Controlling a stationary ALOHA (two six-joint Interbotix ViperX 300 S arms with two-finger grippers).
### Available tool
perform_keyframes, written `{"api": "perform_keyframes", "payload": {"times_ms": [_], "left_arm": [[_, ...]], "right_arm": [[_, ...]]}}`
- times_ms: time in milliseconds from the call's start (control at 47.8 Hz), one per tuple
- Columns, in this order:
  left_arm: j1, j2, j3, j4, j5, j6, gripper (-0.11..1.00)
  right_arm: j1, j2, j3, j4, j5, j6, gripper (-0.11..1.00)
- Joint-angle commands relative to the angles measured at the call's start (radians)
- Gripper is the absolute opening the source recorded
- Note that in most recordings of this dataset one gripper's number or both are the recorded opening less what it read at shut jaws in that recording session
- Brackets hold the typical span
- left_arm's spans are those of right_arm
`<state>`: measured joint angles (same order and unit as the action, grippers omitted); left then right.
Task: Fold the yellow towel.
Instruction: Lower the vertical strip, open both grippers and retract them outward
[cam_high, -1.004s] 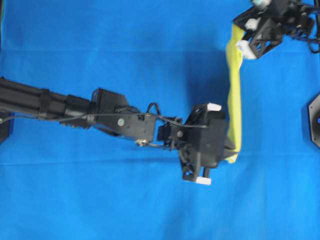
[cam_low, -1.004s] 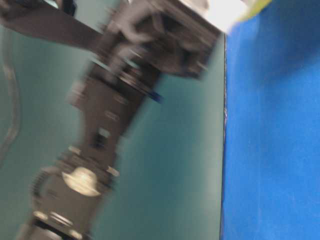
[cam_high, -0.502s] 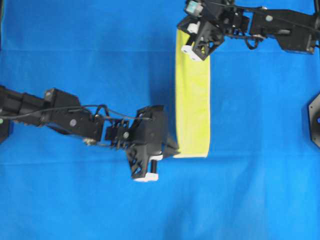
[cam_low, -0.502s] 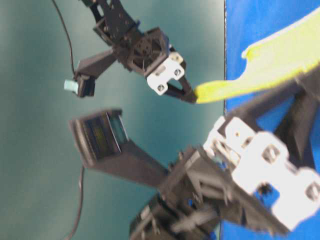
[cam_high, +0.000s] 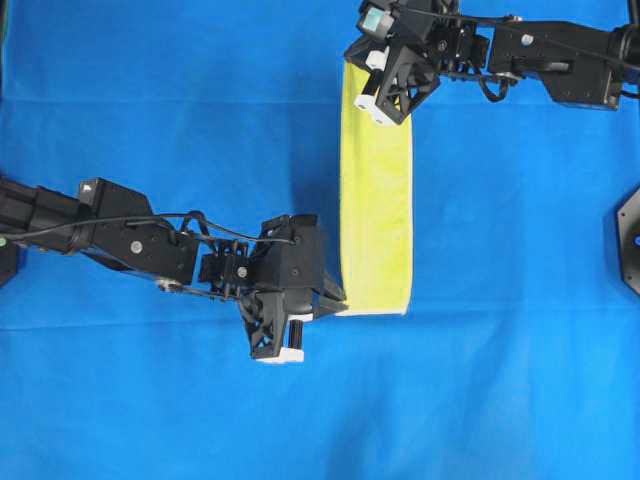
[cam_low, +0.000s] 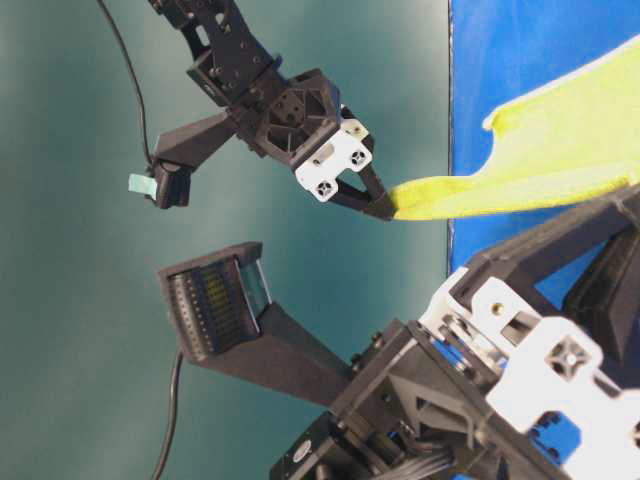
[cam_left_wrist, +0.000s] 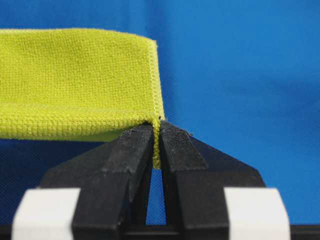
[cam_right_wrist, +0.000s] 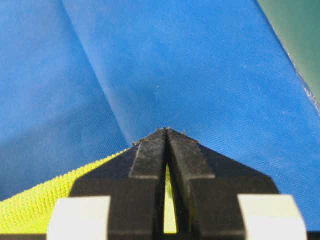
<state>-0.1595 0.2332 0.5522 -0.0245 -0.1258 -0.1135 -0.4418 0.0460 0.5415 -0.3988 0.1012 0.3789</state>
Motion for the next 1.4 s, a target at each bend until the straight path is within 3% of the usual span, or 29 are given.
{"api": "perform_keyframes", "payload": {"times_ms": [0,105,167,314,397,649,774,962,1151,1381], "left_arm": [[-0.009,-0.032,-0.011,0.002,0.003,0.005,0.03],[-0.006,-0.034,-0.008,0.002,0.012,0.008,0.04],[-0.005,-0.037,-0.008,0.002,0.025,0.015,0.16],[0.005,-0.063,-0.003,0.002,0.083,0.054,0.56],[0.014,-0.095,0.005,0.002,0.13,0.074,0.7],[0.025,-0.262,0.063,0.002,0.333,0.086,0.67],[0.031,-0.38,0.118,0.002,0.364,0.084,0.67],[0.06,-0.591,0.239,0.002,0.268,0.098,0.67],[0.103,-0.798,0.403,0.002,0.054,0.133,0.67],[0.144,-0.931,0.555,0.002,-0.084,0.144,0.67]], "right_arm": [[-0.005,-0.014,-0.008,-0.003,-0.006,-0.002,0.0],[-0.003,-0.012,-0.008,-0.003,-0.006,0.0,0.01],[-0.003,-0.012,-0.006,-0.003,-0.006,0.003,0.03],[-0.003,-0.012,-0.006,-0.005,-0.008,-0.002,0.46],[-0.003,-0.014,-0.006,-0.011,-0.006,0.0,0.64],[0.002,-0.077,0.017,-0.011,0.02,0.008,0.6],[0.015,-0.173,0.061,-0.008,0.032,0.017,0.6],[0.061,-0.347,0.175,0.0,-0.021,0.025,0.59],[0.097,-0.511,0.316,0.014,-0.149,0.025,0.59],[0.1,-0.666,0.492,0.032,-0.295,0.025,0.59]]}}
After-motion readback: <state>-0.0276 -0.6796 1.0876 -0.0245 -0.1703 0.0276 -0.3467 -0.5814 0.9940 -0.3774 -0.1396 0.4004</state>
